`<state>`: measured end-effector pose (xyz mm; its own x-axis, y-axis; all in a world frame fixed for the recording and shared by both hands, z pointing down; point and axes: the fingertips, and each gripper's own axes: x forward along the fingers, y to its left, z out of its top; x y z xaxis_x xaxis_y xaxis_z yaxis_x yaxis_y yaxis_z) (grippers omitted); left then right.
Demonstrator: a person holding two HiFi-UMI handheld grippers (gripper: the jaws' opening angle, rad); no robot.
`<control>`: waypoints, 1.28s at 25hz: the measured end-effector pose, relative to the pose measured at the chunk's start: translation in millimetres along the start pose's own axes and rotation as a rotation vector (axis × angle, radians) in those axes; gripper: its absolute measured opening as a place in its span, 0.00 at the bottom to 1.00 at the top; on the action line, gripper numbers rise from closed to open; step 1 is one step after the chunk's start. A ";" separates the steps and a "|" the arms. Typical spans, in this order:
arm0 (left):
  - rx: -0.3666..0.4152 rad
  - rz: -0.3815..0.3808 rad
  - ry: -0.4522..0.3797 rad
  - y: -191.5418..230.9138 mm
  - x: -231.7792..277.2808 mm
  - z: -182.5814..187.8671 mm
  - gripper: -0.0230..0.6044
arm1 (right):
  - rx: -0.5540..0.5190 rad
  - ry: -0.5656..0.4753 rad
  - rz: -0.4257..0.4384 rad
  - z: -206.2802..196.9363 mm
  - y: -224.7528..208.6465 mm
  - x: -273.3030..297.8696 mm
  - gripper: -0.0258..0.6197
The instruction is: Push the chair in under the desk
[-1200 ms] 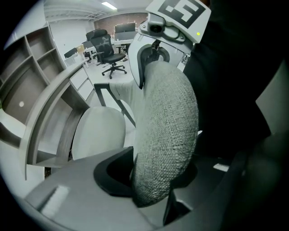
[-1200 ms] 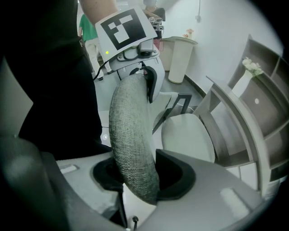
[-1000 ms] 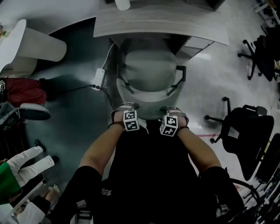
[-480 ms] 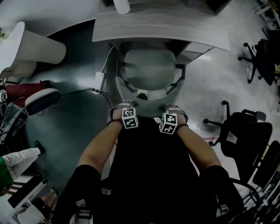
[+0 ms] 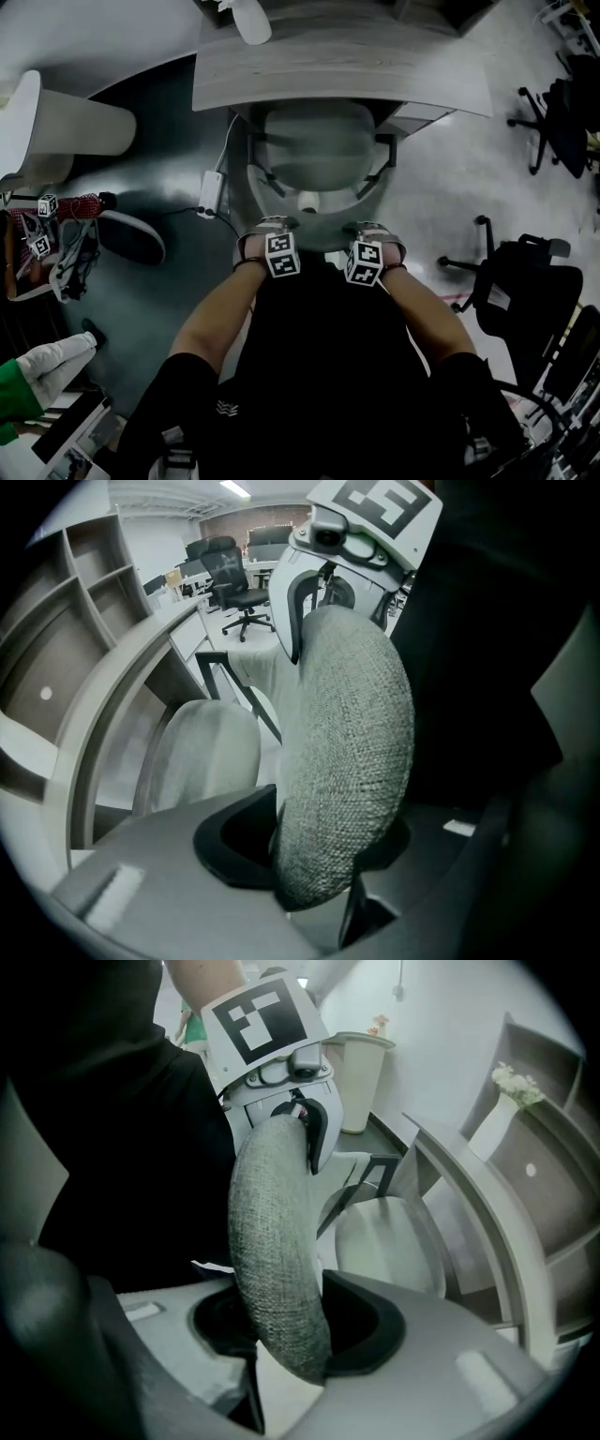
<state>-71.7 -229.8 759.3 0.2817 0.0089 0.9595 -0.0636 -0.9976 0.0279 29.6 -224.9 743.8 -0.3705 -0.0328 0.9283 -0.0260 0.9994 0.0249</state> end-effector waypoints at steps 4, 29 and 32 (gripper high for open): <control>0.010 -0.002 -0.011 21.3 -1.8 3.7 0.32 | 0.005 0.008 -0.002 -1.0 -20.8 -0.7 0.28; 0.027 -0.003 -0.009 109.1 -6.4 -12.4 0.32 | 0.035 0.015 -0.012 20.0 -103.4 12.4 0.27; 0.030 -0.003 -0.008 118.3 -7.1 -11.9 0.32 | 0.039 0.013 -0.018 21.0 -112.1 12.7 0.27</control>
<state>-92.6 -347.1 759.1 0.2899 0.0110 0.9570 -0.0342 -0.9992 0.0218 8.4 -337.6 745.0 -0.3571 -0.0501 0.9327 -0.0685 0.9973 0.0274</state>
